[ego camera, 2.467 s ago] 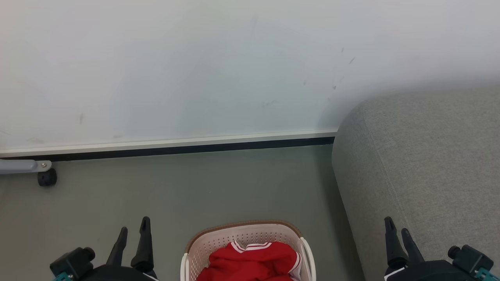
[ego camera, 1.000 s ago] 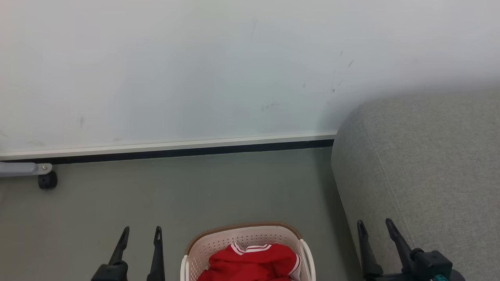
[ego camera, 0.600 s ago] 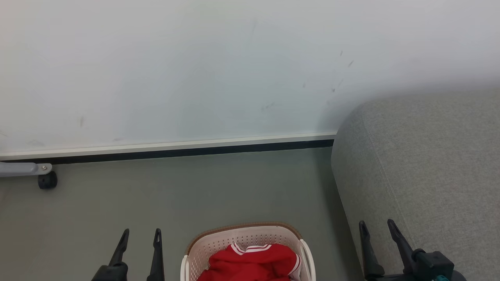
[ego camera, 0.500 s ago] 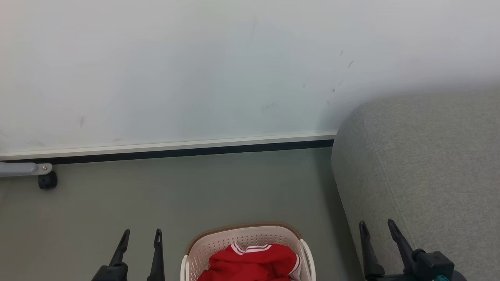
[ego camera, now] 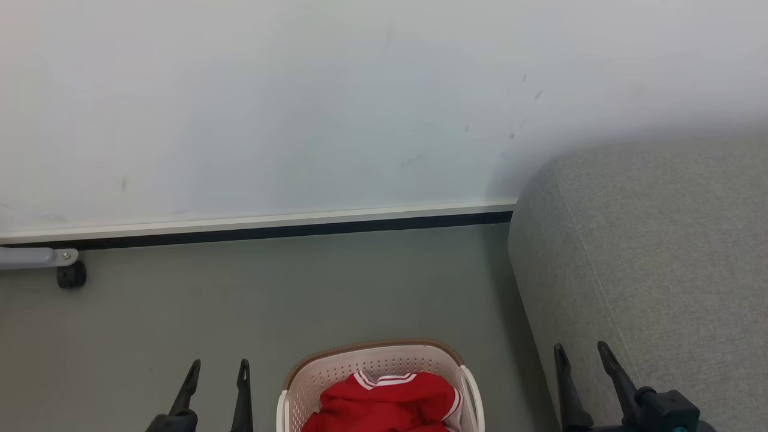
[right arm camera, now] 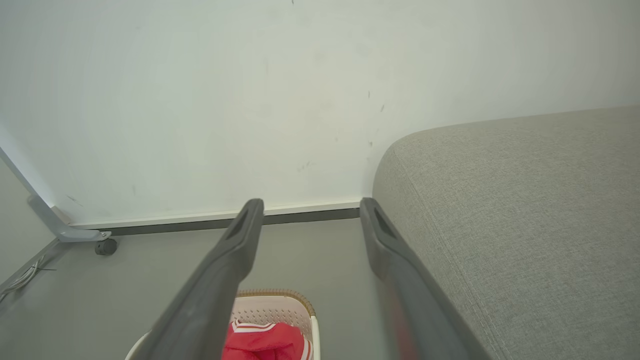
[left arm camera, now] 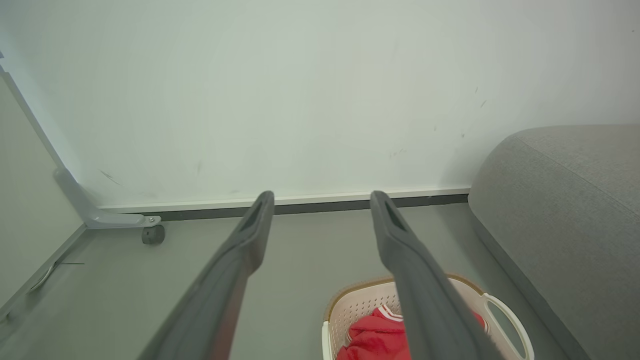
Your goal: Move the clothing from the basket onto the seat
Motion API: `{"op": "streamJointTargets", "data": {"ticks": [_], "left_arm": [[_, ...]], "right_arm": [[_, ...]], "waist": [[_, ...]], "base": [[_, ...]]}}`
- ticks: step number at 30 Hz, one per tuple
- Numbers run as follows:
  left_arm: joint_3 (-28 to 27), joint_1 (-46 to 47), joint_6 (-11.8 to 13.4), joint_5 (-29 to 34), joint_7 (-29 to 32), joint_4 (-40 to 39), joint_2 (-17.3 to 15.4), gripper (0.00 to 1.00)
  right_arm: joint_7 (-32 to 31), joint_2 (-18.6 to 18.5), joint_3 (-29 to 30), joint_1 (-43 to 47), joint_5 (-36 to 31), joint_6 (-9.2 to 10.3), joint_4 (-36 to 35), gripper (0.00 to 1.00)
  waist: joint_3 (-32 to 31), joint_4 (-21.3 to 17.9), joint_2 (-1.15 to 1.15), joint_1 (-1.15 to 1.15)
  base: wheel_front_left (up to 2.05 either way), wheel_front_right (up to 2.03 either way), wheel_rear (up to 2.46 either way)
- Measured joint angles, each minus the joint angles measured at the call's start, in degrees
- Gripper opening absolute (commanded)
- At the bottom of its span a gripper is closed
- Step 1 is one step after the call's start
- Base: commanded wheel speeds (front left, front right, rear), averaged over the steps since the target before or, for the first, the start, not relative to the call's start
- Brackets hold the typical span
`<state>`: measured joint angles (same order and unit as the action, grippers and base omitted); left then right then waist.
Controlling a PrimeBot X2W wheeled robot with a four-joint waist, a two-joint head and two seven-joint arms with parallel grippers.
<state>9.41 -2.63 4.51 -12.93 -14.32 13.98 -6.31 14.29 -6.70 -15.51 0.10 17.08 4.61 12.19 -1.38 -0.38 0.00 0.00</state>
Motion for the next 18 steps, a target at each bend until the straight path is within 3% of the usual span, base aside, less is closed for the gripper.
{"op": "streamJointTargets", "data": {"ticks": [18], "left_arm": [[3.25,3.31,-2.58,3.49,0.0,-1.1,-0.04,1.0]], "right_arm": [[0.0,0.02,1.98,-1.2,-1.52,-0.05,-4.16,1.0]], "waist": [[7.08,-0.71,0.0,0.0]], "base": [[0.0,0.0,0.0]]}}
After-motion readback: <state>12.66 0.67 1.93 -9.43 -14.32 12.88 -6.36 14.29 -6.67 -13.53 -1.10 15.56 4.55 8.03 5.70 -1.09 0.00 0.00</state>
